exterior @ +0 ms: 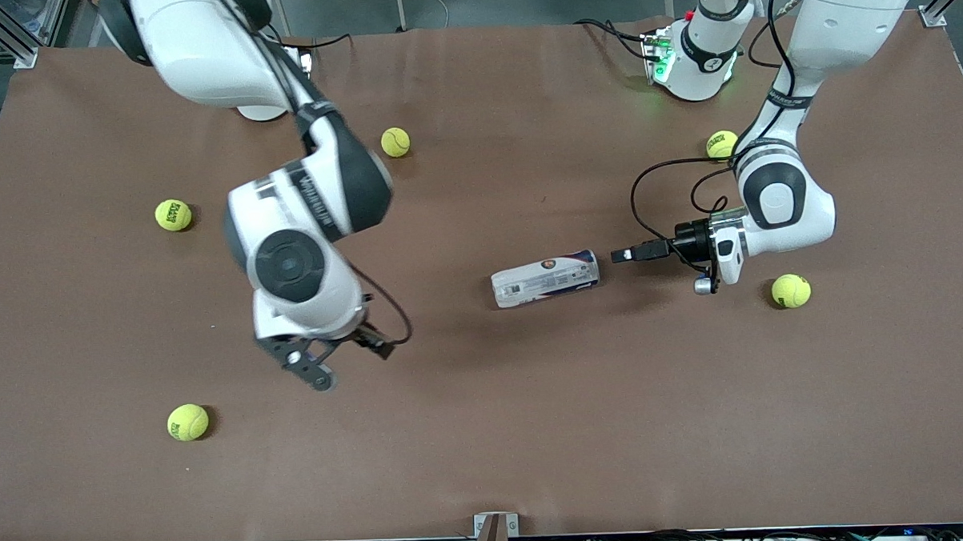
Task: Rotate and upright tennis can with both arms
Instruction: 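Grasp the can end with the left gripper while the right gripper withdraws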
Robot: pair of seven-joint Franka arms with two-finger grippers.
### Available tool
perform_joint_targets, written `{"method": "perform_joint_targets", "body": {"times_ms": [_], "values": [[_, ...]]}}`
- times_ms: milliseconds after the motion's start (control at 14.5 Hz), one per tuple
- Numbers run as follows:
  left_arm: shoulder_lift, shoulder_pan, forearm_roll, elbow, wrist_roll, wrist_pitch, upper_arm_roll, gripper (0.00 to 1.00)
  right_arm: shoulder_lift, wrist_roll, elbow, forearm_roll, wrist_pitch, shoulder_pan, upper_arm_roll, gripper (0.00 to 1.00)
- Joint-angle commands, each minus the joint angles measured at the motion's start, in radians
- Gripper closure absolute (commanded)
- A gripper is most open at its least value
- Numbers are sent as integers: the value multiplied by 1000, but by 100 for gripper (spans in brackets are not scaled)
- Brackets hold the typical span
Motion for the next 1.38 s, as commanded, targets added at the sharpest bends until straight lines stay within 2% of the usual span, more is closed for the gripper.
{"method": "perform_joint_targets", "body": {"times_ms": [0,138,415,553,691,898,1037,1106,1313], "values": [[56,-3,-132,-4,130,11,-6,0,-214,-276,-302,6,66,-114,22,0],[79,-12,-196,-2,175,11,-11,0,-278,-462,-395,-4,88,-187,17,0],[119,-49,-328,4,267,11,-17,0,-356,-768,-482,-7,85,-338,16,0],[126,-58,-341,10,272,11,-21,4,-387,-903,-505,-7,77,-401,16,0],[139,-65,-341,16,273,11,-28,22,-405,-984,-504,-10,66,-442,14,0],[139,-66,-341,19,275,11,-28,71,-404,-1078,-463,-12,51,-499,13,0],[136,-62,-338,19,275,11,-28,93,-396,-1072,-427,-4,51,-507,14,0],[131,-62,-335,21,275,11,-28,99,-396,-1063,-421,-4,51,-507,13,0],[122,-60,-333,25,275,11,-28,100,-397,-1032,-401,-9,48,-504,13,0]]}}
